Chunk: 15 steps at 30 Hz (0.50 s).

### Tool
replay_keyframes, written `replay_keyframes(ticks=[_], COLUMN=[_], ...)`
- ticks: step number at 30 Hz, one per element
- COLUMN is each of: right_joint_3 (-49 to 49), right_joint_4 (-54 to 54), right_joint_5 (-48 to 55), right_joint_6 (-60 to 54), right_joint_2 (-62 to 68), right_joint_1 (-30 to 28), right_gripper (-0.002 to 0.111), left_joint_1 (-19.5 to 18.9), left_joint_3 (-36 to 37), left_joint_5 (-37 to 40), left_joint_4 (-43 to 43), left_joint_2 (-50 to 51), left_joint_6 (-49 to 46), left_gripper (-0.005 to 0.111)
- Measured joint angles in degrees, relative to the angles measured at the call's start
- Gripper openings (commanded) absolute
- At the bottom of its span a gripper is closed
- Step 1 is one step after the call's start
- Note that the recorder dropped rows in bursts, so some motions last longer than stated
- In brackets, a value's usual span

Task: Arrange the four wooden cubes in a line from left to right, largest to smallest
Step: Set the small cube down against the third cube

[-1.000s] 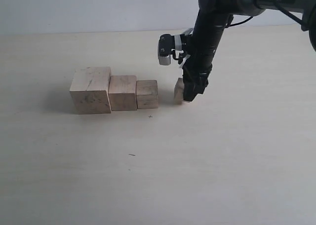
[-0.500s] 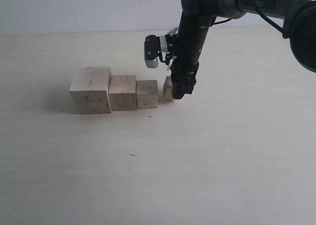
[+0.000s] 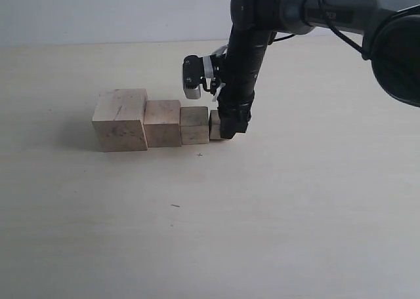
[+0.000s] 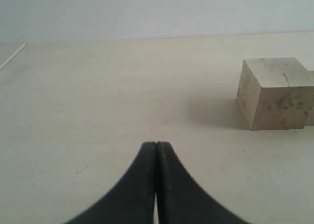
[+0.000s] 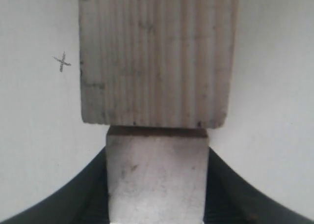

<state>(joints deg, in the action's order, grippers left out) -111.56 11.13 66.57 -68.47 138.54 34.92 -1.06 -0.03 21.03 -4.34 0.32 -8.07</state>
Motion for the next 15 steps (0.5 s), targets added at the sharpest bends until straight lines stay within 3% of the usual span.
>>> replay_keyframes(ticks=[6, 12, 15], right_joint_3=[0.0, 0.0, 0.0], right_joint_4=[0.0, 0.0, 0.3], right_joint_5=[-0.5, -0.6, -0.6], right_joint_6=[1.8, 4.1, 4.6], right_joint_2=[0.0, 0.0, 0.2], right_joint_1=[0.0, 0.0, 0.0], right_gripper=[0.010, 0.053, 0.062], left_joint_1=[0.0, 0.0, 0.0], left_joint_3=[0.0, 0.0, 0.0], left_joint_5=[0.0, 0.0, 0.0], left_joint_4=[0.0, 0.0, 0.0], left_joint_2=[0.0, 0.0, 0.0], left_joint_6=[0.0, 0.0, 0.0], left_gripper=[0.000, 0.000, 0.000])
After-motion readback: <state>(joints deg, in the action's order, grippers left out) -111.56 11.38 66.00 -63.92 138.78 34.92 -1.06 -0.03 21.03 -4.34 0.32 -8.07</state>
